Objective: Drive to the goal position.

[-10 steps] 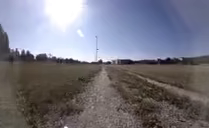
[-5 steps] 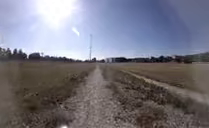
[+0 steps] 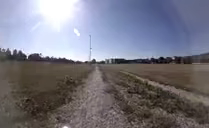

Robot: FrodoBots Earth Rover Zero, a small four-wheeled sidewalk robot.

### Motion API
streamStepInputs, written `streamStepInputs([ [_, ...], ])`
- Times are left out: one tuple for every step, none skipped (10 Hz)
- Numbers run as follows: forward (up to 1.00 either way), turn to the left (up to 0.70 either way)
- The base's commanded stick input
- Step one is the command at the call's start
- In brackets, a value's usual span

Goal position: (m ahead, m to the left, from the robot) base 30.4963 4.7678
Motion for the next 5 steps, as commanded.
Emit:
streamStepInputs([
  [0.5, 0.0],
  [0.5, 0.0],
  [0.5, 0.0],
  [0.5, 0.0],
  [0.5, 0.0],
])
